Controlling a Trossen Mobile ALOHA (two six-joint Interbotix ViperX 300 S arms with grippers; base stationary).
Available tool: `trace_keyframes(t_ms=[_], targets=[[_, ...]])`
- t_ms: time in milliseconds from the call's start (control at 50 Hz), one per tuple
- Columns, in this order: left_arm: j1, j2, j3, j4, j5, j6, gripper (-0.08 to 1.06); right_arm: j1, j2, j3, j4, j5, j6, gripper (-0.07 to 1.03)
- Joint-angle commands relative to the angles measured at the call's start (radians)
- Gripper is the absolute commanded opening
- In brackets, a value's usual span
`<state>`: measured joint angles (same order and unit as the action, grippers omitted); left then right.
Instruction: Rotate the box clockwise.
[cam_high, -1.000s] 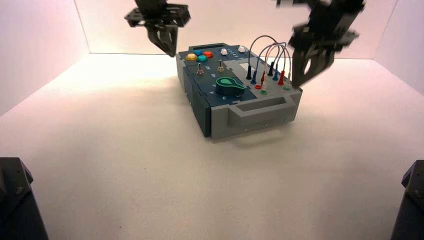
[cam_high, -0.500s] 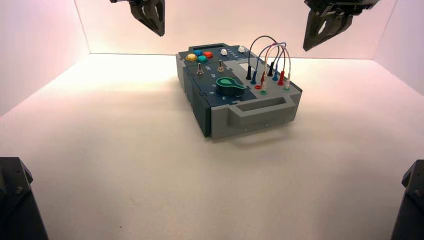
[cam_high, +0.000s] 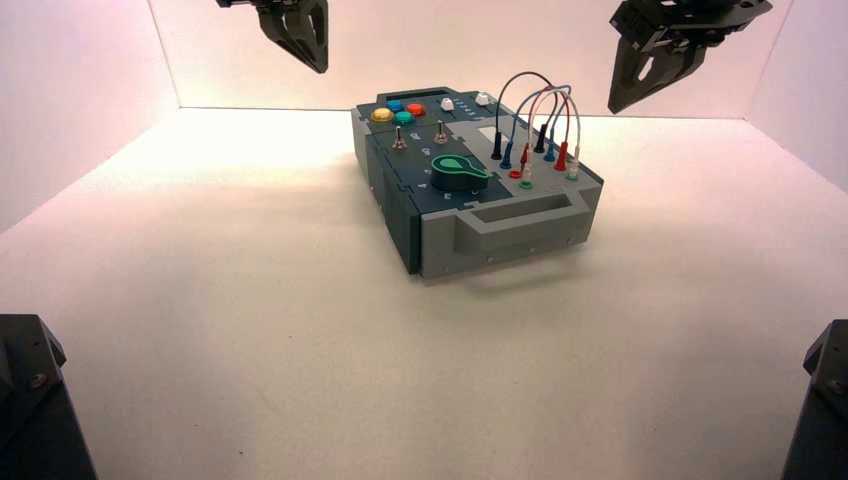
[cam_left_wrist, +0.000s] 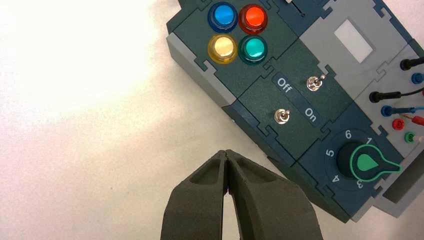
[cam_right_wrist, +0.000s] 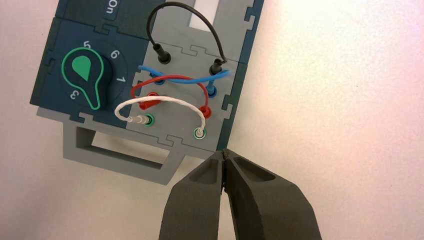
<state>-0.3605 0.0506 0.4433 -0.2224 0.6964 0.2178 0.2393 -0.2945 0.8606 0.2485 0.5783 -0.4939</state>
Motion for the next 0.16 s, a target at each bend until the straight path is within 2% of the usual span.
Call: trace_keyframes(t_ms=[20,160], targets=[[-0.003,-0.017,-0.014,0.002,-0.006,0.003,-0.03,0.000,-0.028,-0.014,0.003,-0.005,0.000,-0.02],[-0.002,-0.021,-0.014,0.008,-0.006,0.005,-0.03,-0.002,-0.055,-0.012,-0.008,-0.011,0.000,-0.02]])
